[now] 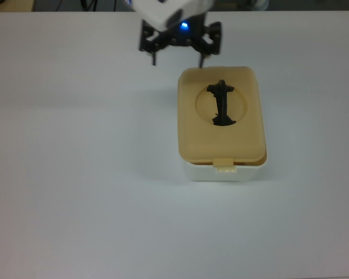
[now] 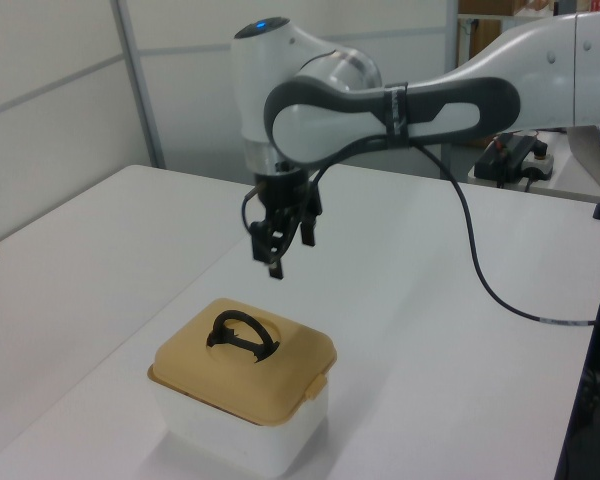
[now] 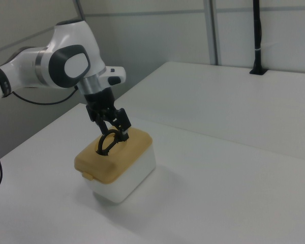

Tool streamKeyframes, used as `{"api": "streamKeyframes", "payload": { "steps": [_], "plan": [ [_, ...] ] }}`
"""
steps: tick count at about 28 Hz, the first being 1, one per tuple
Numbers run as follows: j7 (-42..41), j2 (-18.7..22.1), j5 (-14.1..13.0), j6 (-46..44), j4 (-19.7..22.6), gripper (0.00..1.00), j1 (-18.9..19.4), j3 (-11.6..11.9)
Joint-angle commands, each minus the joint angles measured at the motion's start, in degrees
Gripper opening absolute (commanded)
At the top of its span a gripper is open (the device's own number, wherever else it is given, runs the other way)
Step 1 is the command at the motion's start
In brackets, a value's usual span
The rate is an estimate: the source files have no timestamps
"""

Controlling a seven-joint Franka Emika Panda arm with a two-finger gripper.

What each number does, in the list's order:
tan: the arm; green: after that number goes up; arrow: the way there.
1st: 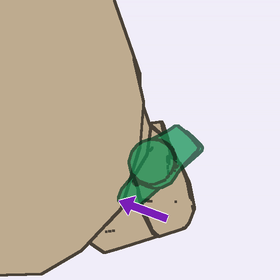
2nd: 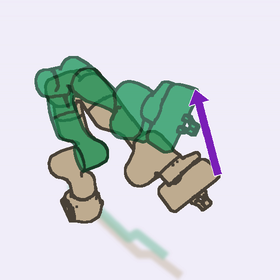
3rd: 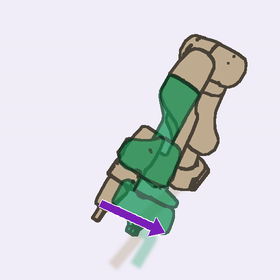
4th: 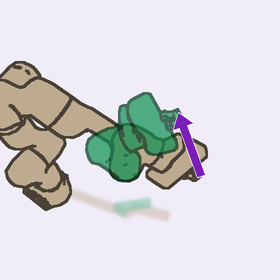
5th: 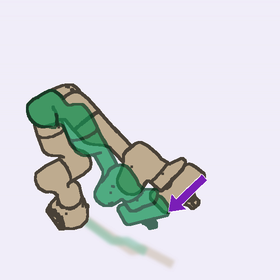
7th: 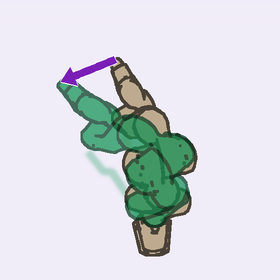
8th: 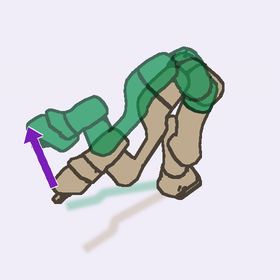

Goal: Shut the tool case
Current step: 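Open the gripper, release the handle and raise the gripper away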

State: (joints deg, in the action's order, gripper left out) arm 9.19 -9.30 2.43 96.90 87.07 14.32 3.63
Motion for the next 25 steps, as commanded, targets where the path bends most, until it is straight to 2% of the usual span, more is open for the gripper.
{"api": "streamKeyframes", "payload": {
  "steps": [1, 8, 11, 19, 25],
  "plan": [
    [-5.05, 2.00, -1.72, -2.33, 0.29, 1.00, 0.35, 5.32],
    [-8.92, 2.53, -1.64, -2.33, 0.29, 1.00, 0.26, 9.81],
    [-10.67, 3.32, -1.64, -2.50, 0.46, 1.00, -0.17, 10.96],
    [-14.45, 3.76, -0.76, -3.47, 0.29, 1.00, -4.04, 11.14],
    [-15.07, 3.59, 1.09, -3.21, 0.20, 1.00, -4.39, 10.78]
  ]
}}
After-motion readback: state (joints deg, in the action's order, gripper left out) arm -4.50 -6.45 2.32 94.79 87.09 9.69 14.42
